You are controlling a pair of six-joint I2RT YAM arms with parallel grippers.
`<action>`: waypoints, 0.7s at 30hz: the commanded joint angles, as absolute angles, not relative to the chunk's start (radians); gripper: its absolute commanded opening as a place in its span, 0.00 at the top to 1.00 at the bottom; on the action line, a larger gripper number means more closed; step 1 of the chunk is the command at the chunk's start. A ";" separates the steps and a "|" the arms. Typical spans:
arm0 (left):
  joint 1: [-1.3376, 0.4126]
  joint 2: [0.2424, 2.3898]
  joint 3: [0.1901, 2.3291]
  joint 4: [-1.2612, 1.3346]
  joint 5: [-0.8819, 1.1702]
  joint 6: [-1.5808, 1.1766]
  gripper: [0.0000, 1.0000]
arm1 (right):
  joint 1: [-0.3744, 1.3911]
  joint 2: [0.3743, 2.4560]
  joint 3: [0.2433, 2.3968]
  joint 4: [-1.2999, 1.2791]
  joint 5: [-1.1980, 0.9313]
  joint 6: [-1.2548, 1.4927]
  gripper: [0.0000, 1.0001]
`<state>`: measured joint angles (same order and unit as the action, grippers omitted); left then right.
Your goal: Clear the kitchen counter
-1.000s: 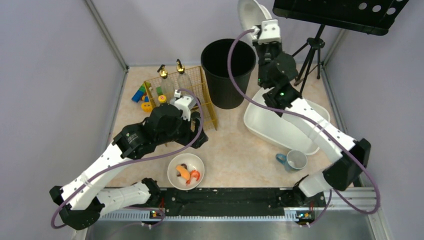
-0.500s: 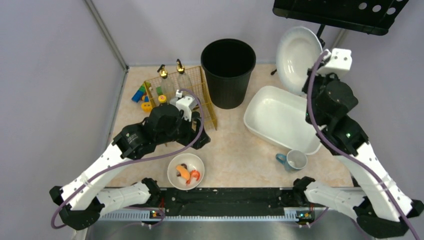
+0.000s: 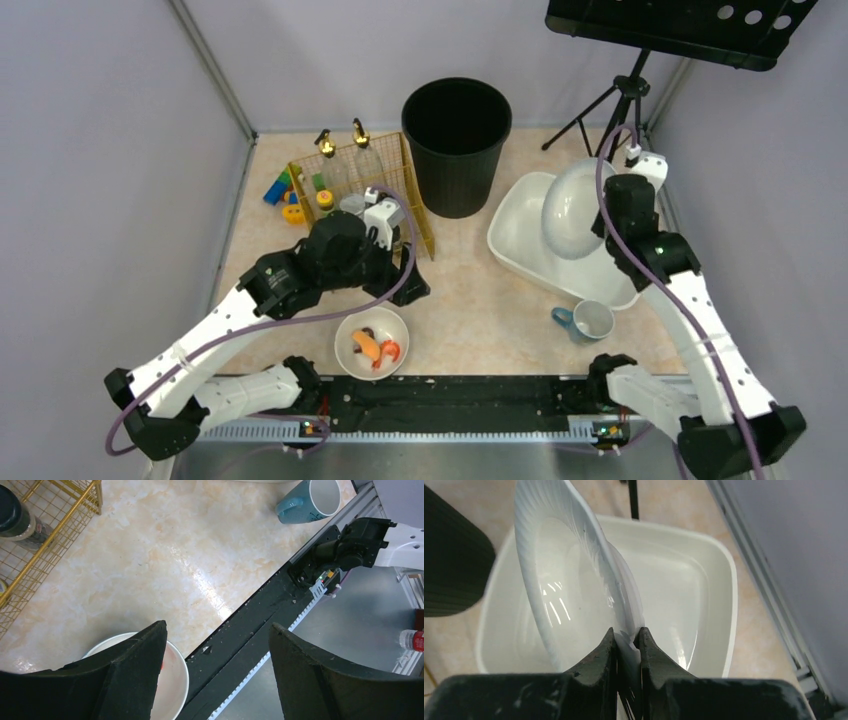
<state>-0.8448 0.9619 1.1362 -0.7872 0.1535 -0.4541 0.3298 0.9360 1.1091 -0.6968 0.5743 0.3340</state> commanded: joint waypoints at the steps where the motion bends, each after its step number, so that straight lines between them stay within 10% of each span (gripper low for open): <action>1: -0.841 0.936 1.106 -0.713 0.185 -0.469 0.21 | 0.168 0.962 1.036 -0.521 0.315 0.434 1.00; 21: -0.841 0.910 1.045 -0.688 0.179 -0.486 0.21 | -0.153 1.304 0.620 -0.010 -0.183 0.719 1.00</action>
